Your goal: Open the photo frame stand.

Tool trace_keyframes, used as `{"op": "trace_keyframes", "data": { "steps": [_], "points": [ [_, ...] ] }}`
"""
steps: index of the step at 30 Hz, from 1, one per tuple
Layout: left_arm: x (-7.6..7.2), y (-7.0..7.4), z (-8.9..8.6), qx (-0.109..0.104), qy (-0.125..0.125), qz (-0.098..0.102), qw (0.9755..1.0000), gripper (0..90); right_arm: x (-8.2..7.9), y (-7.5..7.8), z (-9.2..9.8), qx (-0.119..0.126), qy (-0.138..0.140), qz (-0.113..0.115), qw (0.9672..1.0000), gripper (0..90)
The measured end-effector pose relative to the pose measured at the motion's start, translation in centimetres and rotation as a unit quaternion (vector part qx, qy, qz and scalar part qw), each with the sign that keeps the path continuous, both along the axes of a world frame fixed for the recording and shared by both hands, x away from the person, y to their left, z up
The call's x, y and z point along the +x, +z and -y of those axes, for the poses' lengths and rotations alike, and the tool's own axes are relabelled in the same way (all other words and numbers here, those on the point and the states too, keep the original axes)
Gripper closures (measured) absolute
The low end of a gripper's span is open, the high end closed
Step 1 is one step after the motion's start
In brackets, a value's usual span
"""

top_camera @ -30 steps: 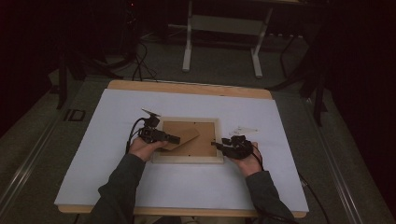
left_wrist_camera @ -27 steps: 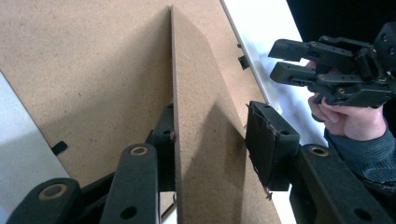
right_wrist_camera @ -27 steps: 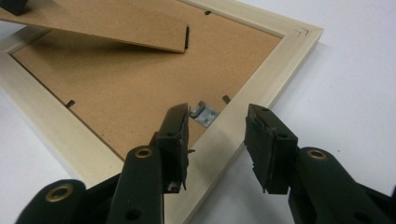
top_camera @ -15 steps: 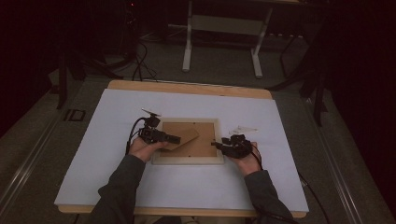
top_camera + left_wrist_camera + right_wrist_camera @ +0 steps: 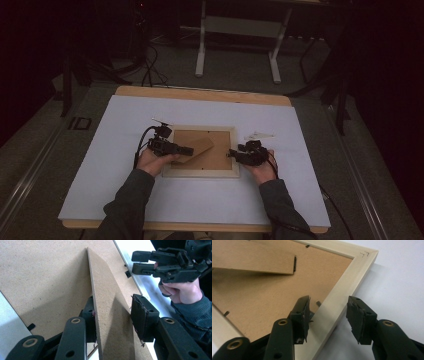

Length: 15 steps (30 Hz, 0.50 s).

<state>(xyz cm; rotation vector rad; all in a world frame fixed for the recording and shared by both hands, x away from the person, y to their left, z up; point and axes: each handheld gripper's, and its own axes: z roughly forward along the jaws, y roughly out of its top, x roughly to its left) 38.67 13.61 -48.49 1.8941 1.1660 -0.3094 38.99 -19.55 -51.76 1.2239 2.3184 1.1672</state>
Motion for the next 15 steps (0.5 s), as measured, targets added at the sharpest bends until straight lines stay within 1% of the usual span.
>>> {"op": "trace_keyframes", "data": {
  "steps": [8, 12, 15],
  "points": [
    [-0.6, 0.4, 0.1, 0.004, -0.006, 0.023, 0.9997, 60.7, 0.7, 0.2, 0.1, 0.014, -0.008, -0.009, 0.9998, 45.9],
    [-1.0, 0.4, 0.2, 0.002, -0.004, 0.035, 0.9994, 60.9, 1.1, 0.3, 0.1, 0.021, -0.012, -0.012, 0.9996, 44.4],
    [-1.3, 0.6, 0.2, 0.005, -0.008, 0.046, 0.9989, 61.0, 1.4, 0.3, 0.1, 0.027, -0.013, -0.017, 0.9994, 44.2]
  ]
}}
